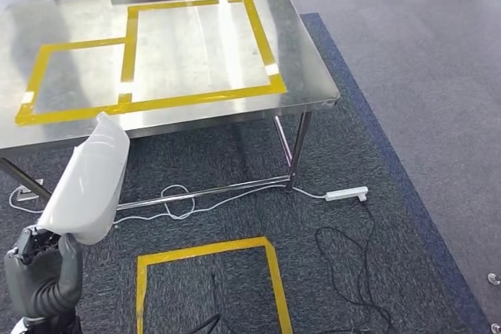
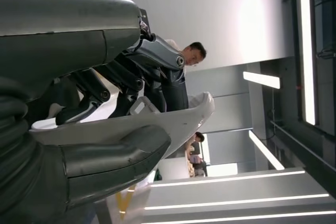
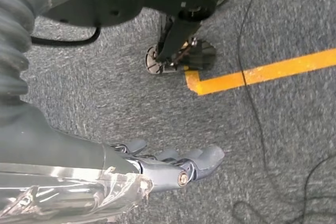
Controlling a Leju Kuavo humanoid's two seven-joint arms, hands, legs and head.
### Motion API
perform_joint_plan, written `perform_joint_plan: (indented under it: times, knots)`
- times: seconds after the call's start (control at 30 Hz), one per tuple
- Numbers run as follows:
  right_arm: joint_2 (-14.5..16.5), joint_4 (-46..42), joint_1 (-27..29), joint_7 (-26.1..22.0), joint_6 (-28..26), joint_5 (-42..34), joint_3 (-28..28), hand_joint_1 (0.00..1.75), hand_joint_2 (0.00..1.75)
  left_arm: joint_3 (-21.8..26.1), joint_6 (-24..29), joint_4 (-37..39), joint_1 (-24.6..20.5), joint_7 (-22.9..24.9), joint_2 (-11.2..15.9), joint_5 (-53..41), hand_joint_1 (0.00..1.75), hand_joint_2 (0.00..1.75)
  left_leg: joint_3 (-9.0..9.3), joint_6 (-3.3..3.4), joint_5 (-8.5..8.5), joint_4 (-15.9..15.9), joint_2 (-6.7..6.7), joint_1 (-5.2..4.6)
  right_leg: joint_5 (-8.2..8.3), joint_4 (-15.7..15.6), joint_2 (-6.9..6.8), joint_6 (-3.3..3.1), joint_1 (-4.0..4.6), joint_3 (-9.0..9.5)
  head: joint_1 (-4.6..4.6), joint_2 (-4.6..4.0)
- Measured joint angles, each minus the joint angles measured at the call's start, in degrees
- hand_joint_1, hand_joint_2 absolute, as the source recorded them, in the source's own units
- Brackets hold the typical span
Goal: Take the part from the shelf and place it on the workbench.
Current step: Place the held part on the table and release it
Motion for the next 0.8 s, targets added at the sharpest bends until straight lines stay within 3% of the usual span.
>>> perform_joint_plan:
  times: [0.07,0.13,0.17,0.2,0.23,0.3,0.37,0.43,0.5,0.57,0.63,0.67,0.7,0.73,0.8]
  knots:
    - [0.0,0.0,-0.1,0.1,0.0,0.1,0.0,0.00,1.75,-0.1,0.0,0.0,-0.1,0.0,0.0,0.0,1.75,1.75,0.88,0.70,-0.49,-0.1,0.06,-0.02,-2.33,5.1,-0.33,0.28,0.02,-2.65,0.25,0.00]
    - [0.0,0.0,-0.1,0.0,-0.1,0.2,0.0,0.00,1.75,-0.2,0.0,0.0,-0.1,0.0,0.1,0.0,1.75,1.75,1.43,1.11,-1.09,-0.1,0.05,-0.22,-4.96,12.3,-0.41,0.32,0.08,-7.15,0.44,0.00]
    - [0.0,0.0,0.0,0.0,-0.1,0.3,0.0,0.00,1.75,-0.2,0.0,0.0,-0.1,0.0,0.1,0.0,1.75,1.75,1.77,1.22,-1.42,-0.1,-0.02,-0.34,-5.21,14.3,-0.40,0.24,0.13,-8.86,0.45,0.00]
    - [0.0,0.0,0.1,0.0,-0.1,0.3,0.0,0.00,1.75,-0.2,0.0,0.0,0.0,0.0,0.1,0.0,1.75,1.75,2.24,1.25,-1.77,-0.1,-0.11,-0.44,-4.27,14.2,-0.40,0.08,0.21,-9.63,0.48,0.00]
    - [0.0,0.0,0.1,0.0,-0.1,0.3,0.0,0.00,1.75,-0.2,0.0,0.0,0.0,0.0,0.1,0.0,1.75,1.75,2.83,1.23,-2.18,-0.1,-0.17,-0.53,-2.21,12.2,-0.40,-0.19,0.34,-9.38,0.48,0.00]
    - [0.0,0.0,0.1,-0.1,-0.2,0.3,0.0,0.00,1.75,-0.2,0.1,0.0,0.0,0.0,0.1,0.0,1.75,1.75,4.15,1.01,-3.08,-0.1,-0.17,-0.64,2.52,5.0,-0.48,-0.99,0.71,-7.25,0.46,0.00]
    - [0.0,0.0,0.0,-0.1,-0.2,0.4,0.0,0.00,1.75,-0.3,0.2,0.0,-0.1,0.0,0.1,0.0,1.75,1.75,4.80,0.48,-3.80,-0.1,-0.13,-0.70,3.44,0.7,-0.61,-1.69,1.06,-5.76,0.35,0.00]
    - [0.0,0.0,0.1,0.0,-0.3,0.6,0.0,0.00,1.75,-0.3,0.2,0.0,-0.1,0.0,0.1,0.0,1.75,1.75,5.11,-0.21,-3.81,-0.1,-0.12,-0.74,3.01,-0.1,-0.57,-2.35,1.15,-5.19,0.23,0.01]
    - [0.0,0.0,0.2,0.2,-0.5,0.7,0.0,0.00,1.75,-0.3,0.2,0.0,-0.2,0.0,0.2,0.0,1.75,1.75,5.24,-0.83,-4.03,1.0,-0.11,-0.75,3.81,-0.8,-0.47,-2.96,0.85,-4.19,0.10,0.01]
    - [0.0,0.0,0.0,0.3,-0.6,0.8,0.0,0.00,1.75,-0.4,0.3,0.0,-0.4,0.0,0.4,0.1,1.75,1.75,3.15,-1.48,-6.03,4.9,-0.10,-0.64,3.78,-1.2,-0.41,-3.30,0.51,-3.34,-0.24,0.00]
    - [0.0,0.0,-0.1,0.3,-0.7,0.9,0.0,0.00,1.75,-0.4,0.3,0.0,-0.5,0.0,0.6,0.1,1.75,1.75,-1.17,-2.01,-8.88,11.3,-0.09,-0.43,3.34,-1.2,-0.37,-3.44,0.36,-3.00,-0.49,-0.01]
    - [0.0,0.0,-0.1,0.3,-0.7,0.9,0.0,0.00,1.75,-0.5,0.4,0.0,-0.6,0.0,0.6,0.1,1.75,1.75,-3.05,-2.16,-9.44,13.5,-0.09,-0.35,3.07,-1.2,-0.34,-3.39,0.30,-2.79,-0.50,-0.01]
    - [0.0,0.0,0.0,0.3,-0.7,0.9,0.0,0.00,1.75,-0.5,0.4,0.0,-0.5,0.0,0.7,0.1,1.75,1.75,-4.08,-2.27,-8.83,14.1,-0.09,-0.28,2.77,-1.2,-0.31,-3.31,0.23,-2.47,-0.50,-0.02]
    - [0.0,0.0,0.0,0.3,-0.7,0.9,0.0,0.00,1.75,-0.5,0.4,0.0,-0.5,0.0,0.7,0.1,1.75,1.75,-4.12,-2.35,-7.04,12.8,-0.09,-0.22,2.44,-1.2,-0.27,-3.17,0.14,-2.03,-0.51,-0.01]
    - [0.0,0.0,0.1,0.3,-0.7,1.0,0.0,0.00,1.75,-0.5,0.4,0.0,-0.6,0.0,0.9,0.1,1.75,1.75,-2.10,-2.52,-1.89,6.4,-0.10,-0.09,1.65,-1.2,-0.16,-2.67,-0.06,-1.00,-0.50,-0.02]
